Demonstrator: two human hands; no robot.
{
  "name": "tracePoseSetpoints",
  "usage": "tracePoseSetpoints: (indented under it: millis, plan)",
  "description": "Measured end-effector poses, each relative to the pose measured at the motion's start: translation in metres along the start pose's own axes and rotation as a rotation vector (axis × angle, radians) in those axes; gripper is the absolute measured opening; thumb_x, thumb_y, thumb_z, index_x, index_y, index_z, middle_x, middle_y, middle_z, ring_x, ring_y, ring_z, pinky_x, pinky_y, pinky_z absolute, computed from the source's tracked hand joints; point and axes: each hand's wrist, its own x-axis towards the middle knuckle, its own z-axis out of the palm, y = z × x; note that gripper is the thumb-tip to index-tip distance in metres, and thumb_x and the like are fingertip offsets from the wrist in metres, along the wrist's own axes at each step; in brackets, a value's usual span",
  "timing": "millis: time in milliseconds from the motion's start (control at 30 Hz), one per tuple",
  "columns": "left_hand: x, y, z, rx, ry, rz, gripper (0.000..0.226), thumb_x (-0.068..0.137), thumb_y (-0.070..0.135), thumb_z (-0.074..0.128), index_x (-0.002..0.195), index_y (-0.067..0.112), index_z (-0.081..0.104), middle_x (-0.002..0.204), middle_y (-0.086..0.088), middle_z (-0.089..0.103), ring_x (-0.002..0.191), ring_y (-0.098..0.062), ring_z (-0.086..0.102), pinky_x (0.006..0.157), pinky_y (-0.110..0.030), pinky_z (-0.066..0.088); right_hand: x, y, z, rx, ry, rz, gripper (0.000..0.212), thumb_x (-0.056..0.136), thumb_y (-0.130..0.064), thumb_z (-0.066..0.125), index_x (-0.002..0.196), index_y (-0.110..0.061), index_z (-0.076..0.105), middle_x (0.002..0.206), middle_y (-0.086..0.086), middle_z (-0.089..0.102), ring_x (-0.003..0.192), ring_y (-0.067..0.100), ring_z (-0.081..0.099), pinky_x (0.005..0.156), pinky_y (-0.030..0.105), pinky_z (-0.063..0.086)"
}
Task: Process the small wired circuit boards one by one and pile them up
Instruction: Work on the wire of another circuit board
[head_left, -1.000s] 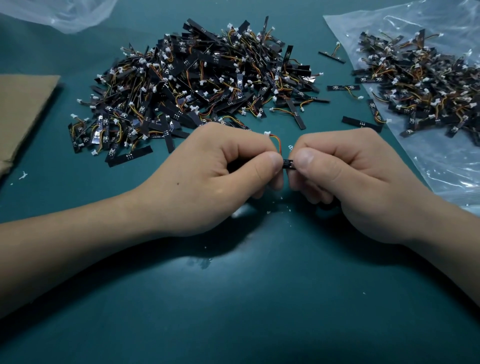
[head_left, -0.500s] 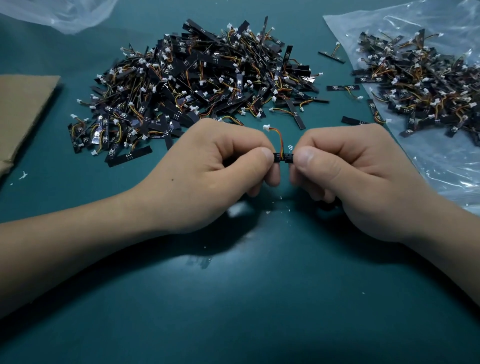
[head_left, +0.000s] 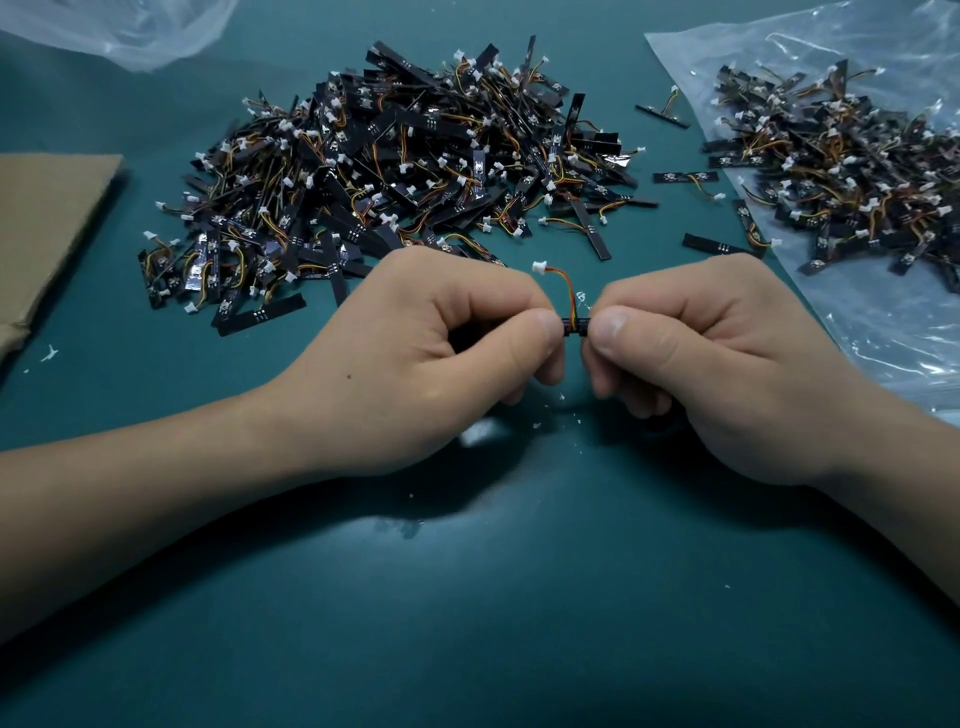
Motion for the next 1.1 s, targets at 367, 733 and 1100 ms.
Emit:
tracePoseSetpoints:
  millis: [367,733,1100]
  plan:
    - [-0.0001,0.0013,-0.0018,-0.029,-0.032,0.003,0.028,0.098,0.018,0.056,0.074,0.027,0.067,0.062,0.004,0.061,0.057,-0.009,0.054,0.056,-0.022,0.04,-0.0002,-0.0006,-0.0007,-0.015,-0.027,-0.01,0.035,0.098,-0.023,0.052,0.066,-0.024,0.064,0.054,-0.005,0.057,0.05,0.008,0.053,0.053,0.016,0.04]
    - [0.0001,0.0022,-0.0019,-0.039,-0.047,0.004,0.027,0.097,0.013,0.055,0.075,0.024,0.067,0.063,0.004,0.062,0.06,-0.015,0.057,0.059,-0.027,0.043,-0.001,-0.0014,0.0006,-0.016,-0.038,-0.016,0.033,0.095,-0.033,0.048,0.069,-0.021,0.064,0.057,-0.006,0.057,0.049,0.011,0.054,0.052,0.019,0.041]
    - [0.0007,0.0009,0.0002,0.003,-0.042,-0.003,0.028,0.096,0.013,0.054,0.075,0.027,0.065,0.062,0.002,0.059,0.06,-0.018,0.056,0.058,-0.028,0.043,-0.0015,0.0002,-0.0013,-0.055,-0.045,-0.021,0.035,0.094,-0.035,0.045,0.069,-0.021,0.064,0.057,-0.004,0.055,0.053,0.013,0.052,0.054,0.021,0.039]
